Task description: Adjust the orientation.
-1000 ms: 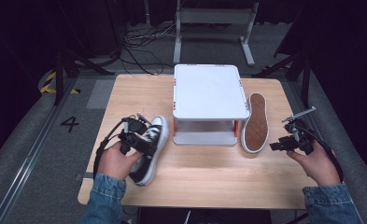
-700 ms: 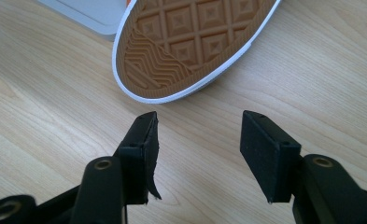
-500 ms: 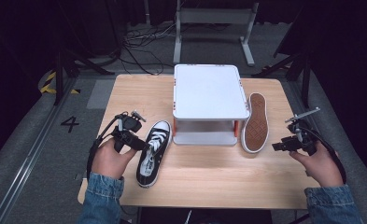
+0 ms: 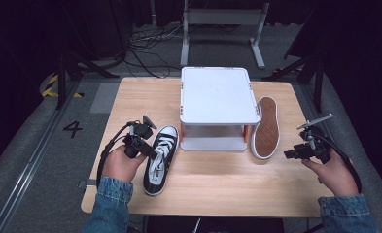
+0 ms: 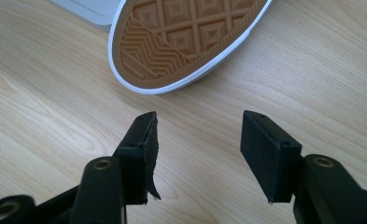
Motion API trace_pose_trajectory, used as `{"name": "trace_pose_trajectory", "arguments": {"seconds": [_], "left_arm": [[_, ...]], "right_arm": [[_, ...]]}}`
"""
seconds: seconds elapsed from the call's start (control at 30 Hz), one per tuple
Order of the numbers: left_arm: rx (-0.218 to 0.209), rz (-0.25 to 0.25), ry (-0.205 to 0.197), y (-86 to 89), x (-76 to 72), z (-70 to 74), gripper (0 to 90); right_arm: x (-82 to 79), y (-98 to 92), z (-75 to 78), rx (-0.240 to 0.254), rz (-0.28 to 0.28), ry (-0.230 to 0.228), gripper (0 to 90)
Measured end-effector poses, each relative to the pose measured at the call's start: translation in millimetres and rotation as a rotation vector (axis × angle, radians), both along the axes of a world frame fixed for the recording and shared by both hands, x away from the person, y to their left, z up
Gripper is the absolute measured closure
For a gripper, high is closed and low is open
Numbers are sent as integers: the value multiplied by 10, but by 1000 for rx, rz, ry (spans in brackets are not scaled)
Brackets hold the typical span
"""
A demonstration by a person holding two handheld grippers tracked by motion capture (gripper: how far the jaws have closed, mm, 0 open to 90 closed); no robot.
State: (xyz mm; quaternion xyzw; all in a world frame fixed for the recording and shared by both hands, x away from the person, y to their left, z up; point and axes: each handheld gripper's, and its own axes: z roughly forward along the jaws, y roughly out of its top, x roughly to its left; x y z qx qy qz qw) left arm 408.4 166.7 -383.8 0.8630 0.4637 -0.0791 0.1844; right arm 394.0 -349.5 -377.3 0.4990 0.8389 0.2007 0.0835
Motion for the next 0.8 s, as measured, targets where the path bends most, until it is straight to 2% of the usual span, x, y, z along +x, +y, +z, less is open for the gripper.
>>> {"name": "trace_pose_trajectory", "arguments": {"seconds": [0.03, 0.07, 0.1, 0.17, 0.23, 0.3, 0.33, 0.37, 0.4, 0.47, 0.53, 0.57, 0.6, 0.67, 0.7, 0.77, 0.8], "left_arm": [[0, 0, 0, 0, 0, 0, 866], [-26, 4, -5, -37, -23, 31, 866], [-52, -3, 7, -78, -39, 52, 861], [-62, -10, 37, -162, -67, 78, 855], [-64, -3, 37, -150, -64, 74, 851], [-99, 14, 39, -80, -52, 74, 851], [-134, 57, -22, 4, -61, 103, 859], [-144, 68, -37, 40, -48, 106, 861], [-160, 80, -33, 49, -40, 100, 862], [-175, 71, -43, 37, -44, 100, 862], [-178, 50, -34, -37, -44, 90, 860], [-183, 36, -27, -81, -54, 90, 855], [-190, 19, -1, -134, -53, 73, 849], [-172, -20, 48, -221, -54, 35, 821], [-139, -32, 82, -254, -51, 7, 803], [-35, -35, 83, -267, -64, -3, 783], [-7, -34, 81, -256, -63, -6, 763]], "right_arm": [[0, 0, 0, 0, 0, 0, 474], [6, 5, -1, -1, 2, 0, 473], [13, 33, -8, -3, 8, 0, 473], [18, 53, -13, -5, 15, 2, 473], [23, 60, -16, -8, 19, 1, 472], [24, 79, -17, -9, 22, 2, 472], [23, 88, -18, -10, 30, -3, 471], [23, 91, -20, -10, 30, -3, 470], [24, 94, -21, -12, 28, 0, 470], [26, 94, -24, -12, 28, 0, 469], [31, 97, -37, -15, 32, 1, 468], [30, 103, -41, -16, 28, 4, 466], [30, 107, -44, -15, 27, 5, 465], [29, 113, -49, -18, 35, 3, 462], [26, 115, -47, -19, 36, 2, 461], [18, 114, -36, -21, 35, -2, 460], [16, 108, -31, -17, 38, -5, 460]]}}
